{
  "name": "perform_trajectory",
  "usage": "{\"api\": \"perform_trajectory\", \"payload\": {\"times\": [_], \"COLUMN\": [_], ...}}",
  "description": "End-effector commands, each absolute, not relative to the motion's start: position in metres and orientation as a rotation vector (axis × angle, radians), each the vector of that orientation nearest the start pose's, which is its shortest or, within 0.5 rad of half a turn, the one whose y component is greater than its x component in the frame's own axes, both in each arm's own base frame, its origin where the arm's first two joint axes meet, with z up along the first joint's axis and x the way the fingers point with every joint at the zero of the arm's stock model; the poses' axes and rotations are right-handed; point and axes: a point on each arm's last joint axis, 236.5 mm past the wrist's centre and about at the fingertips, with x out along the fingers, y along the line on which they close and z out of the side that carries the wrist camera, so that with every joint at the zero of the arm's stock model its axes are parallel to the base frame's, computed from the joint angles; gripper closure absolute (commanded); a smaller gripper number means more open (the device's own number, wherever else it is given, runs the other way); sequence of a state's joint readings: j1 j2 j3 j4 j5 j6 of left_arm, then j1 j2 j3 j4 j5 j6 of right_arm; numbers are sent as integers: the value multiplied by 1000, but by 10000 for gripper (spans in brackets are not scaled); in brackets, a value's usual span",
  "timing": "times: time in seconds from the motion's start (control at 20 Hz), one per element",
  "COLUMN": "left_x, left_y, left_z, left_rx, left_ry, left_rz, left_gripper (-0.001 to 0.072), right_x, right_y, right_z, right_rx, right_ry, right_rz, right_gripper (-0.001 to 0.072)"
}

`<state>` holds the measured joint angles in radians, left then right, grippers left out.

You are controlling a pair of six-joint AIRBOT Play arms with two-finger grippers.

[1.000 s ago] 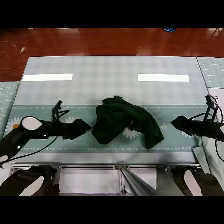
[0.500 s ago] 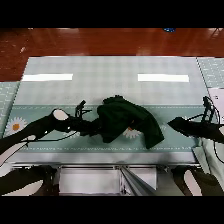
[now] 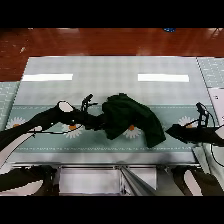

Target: Fold the shirts.

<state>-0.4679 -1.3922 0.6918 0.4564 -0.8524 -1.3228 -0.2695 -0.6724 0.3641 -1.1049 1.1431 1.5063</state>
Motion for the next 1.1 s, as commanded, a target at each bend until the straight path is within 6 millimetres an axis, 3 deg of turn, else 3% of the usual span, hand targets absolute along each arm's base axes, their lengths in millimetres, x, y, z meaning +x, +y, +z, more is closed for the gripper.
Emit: {"api": "perform_trajectory", "payload": {"times": [0.0, 0.2, 0.35, 0.4, 0.45, 0.5, 0.55, 0.65, 0.75, 0.9, 1.0, 1.05], "left_x": [238, 238, 238, 238, 240, 245, 255, 287, 333, 401, 418, 415], "left_y": [-300, -300, -300, -300, -300, -299, -296, -283, -255, -179, -124, -102], "left_z": [-82, -82, -82, -81, -81, -78, -71, -40, 17, 141, 230, 270], "left_rx": [-687, -687, -687, -687, -688, -694, -700, -732, -773, -783, -763, -726], "left_ry": [1545, 1546, 1545, 1544, 1540, 1528, 1501, 1416, 1260, 893, 678, 590], "left_rz": [-617, -618, -617, -618, -618, -616, -626, -660, -686, -650, -605, -593], "left_gripper": [681, 681, 681, 681, 682, 681, 682, 682, 682, 683, 683, 682], "right_x": [198, 213, 223, 227, 233, 241, 251, 282, 323, 380, 398, 399], "right_y": [43, 53, 73, 80, 88, 94, 96, 92, 82, 59, 51, 49], "right_z": [-82, -104, -114, -114, -111, -103, -91, -53, 8, 127, 214, 257], "right_rx": [601, 676, 780, 805, 818, 816, 817, 757, 671, 516, 417, 368], "right_ry": [1379, 1405, 1416, 1411, 1392, 1361, 1328, 1250, 1119, 877, 706, 625], "right_rz": [21, 51, 120, 159, 215, 274, 309, 369, 413, 407, 405, 409], "right_gripper": [348, 348, 352, 418, 603, 691, 691, 691, 692, 692, 692, 692]}}
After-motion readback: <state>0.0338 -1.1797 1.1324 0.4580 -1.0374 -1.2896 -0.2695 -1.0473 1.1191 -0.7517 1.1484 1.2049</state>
